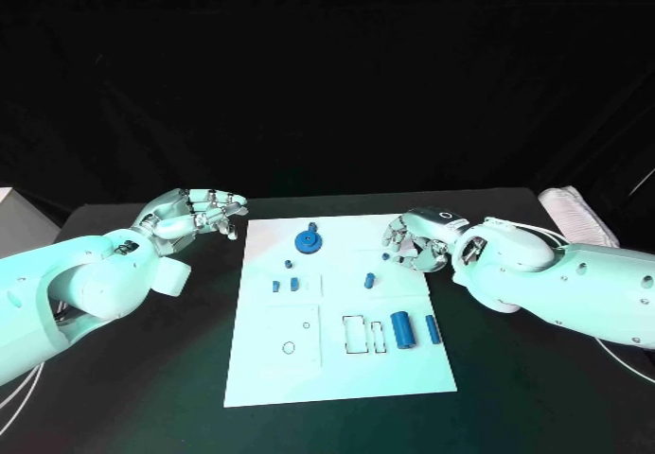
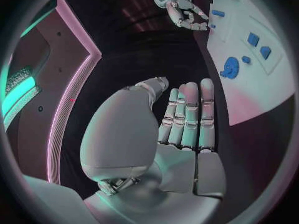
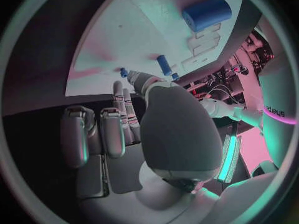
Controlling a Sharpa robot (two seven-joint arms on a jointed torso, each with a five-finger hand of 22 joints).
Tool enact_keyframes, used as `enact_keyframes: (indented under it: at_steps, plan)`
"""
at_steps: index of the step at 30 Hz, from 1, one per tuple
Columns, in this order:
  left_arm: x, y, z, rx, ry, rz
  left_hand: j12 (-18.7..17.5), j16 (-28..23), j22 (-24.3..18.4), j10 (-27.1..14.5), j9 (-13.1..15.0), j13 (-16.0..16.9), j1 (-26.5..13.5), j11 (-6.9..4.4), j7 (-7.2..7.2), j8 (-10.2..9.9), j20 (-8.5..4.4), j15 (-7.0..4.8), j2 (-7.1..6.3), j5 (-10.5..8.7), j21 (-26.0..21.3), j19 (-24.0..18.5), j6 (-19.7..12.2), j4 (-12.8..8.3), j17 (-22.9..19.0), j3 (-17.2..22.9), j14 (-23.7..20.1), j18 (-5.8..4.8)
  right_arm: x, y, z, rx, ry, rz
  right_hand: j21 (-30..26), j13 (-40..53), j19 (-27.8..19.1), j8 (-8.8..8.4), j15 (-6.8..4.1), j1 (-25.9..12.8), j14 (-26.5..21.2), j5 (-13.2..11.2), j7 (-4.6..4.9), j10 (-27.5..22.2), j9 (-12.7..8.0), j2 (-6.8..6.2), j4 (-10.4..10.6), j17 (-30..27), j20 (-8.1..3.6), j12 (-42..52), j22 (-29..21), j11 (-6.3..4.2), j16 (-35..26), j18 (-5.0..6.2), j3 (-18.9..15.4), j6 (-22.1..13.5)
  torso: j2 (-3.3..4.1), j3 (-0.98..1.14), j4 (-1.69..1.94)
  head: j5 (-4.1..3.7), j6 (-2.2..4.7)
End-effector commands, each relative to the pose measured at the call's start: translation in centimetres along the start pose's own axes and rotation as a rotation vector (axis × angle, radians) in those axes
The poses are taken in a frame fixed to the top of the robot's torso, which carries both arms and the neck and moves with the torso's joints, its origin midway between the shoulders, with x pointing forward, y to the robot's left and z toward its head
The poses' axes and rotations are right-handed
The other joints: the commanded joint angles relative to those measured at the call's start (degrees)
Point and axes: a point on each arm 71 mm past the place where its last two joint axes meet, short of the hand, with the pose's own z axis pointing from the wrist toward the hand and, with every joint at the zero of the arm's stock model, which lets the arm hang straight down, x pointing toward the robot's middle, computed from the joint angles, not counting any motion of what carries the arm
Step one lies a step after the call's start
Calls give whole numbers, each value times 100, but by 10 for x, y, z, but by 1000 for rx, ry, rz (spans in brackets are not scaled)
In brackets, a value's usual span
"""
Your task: Assemble the parts on the task board
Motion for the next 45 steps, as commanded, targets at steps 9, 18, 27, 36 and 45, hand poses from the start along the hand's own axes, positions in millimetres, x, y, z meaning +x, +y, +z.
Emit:
enact_keyframes:
  at_steps: [9,18,27,36,45]
  plan:
    - [6,-3,-2,41,29,-57,-7,-55,-54,2,-35,-28,42,40,66,-37,-9,-15,20,-6,-86,96,-83,-5,-10,-79,22,78,9,10,9,18,-39,-111,-67,-78,238,-44,-2,-105,303,4,15,60,-11,8,-51,133,-17,-64,969,2,-39,45,37,19,11,7,-5,-6,7]
    - [7,-3,-2,37,33,-47,-11,-60,-60,-8,-40,-31,47,47,75,-43,-6,-9,22,-6,-94,103,-96,-4,-10,-86,22,77,18,12,14,35,-6,-122,-89,-173,237,-37,-26,-151,303,5,-8,142,-7,29,-61,113,-27,-108,959,-21,-46,50,164,97,18,9,0,1,-17]
    - [6,-2,-3,29,32,-36,-18,-66,-67,-21,-45,-35,48,56,85,-50,-3,-2,23,-6,-102,111,-111,0,-9,-96,22,76,22,13,16,39,13,-152,-119,-269,231,4,-34,-198,299,-1,-32,236,14,31,-102,90,-43,-157,945,-33,-56,55,282,229,10,4,-4,5,-38]
    - [6,-2,-1,20,30,-26,-26,-75,-67,-49,-55,-41,59,68,99,-61,4,8,35,-5,-86,174,-136,8,-7,-114,24,78,24,19,18,19,21,-147,-66,-347,260,153,-96,-176,305,-1,-94,646,94,153,-264,101,-89,-144,982,-109,-38,42,615,562,12,6,-10,9,-53]
    - [8,-1,-1,18,36,-20,-22,-74,-50,-60,-62,-43,55,73,104,-62,7,13,42,-10,-38,266,-143,30,1,-142,41,81,26,19,19,35,25,-162,56,-307,309,379,-228,-84,318,8,-186,1110,266,445,-613,160,-194,-141,1060,-240,9,15,964,872,7,9,-5,8,-85]
